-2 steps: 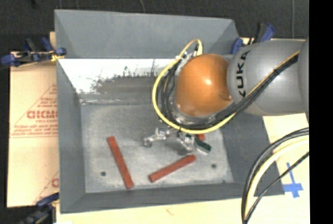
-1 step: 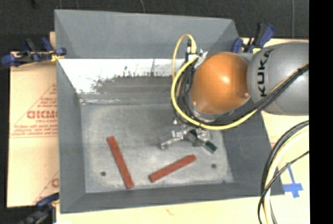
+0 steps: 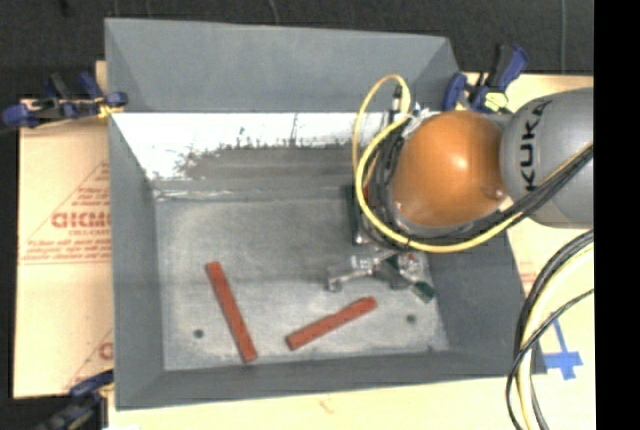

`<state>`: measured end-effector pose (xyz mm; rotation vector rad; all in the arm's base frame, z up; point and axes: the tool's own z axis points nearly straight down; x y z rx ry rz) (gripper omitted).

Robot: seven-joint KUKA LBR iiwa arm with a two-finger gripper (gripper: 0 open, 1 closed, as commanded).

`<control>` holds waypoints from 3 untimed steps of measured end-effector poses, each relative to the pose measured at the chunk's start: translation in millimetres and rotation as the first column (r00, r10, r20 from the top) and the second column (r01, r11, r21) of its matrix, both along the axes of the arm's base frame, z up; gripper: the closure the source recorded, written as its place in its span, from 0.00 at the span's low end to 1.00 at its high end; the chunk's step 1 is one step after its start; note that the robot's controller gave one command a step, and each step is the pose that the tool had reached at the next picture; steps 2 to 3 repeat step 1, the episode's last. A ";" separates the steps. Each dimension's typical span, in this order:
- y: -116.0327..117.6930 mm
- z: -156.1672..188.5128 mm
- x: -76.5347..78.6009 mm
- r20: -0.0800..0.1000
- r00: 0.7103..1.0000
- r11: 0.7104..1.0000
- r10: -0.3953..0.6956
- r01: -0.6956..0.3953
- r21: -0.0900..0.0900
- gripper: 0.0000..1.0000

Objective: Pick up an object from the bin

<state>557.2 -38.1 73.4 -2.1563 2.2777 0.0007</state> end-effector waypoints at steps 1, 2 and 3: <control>3.1 -1.5 -29.9 -0.002 0.973 0.973 -0.233 0.233 0.000 0.00; 3.1 -1.5 -29.9 -0.002 0.973 0.973 -0.233 0.233 0.000 0.00; 3.1 -1.5 -29.9 -0.002 0.973 0.973 -0.233 0.233 0.000 0.00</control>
Offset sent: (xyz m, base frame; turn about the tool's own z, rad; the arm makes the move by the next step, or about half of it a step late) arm -0.0482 0.0333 0.0102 0.0095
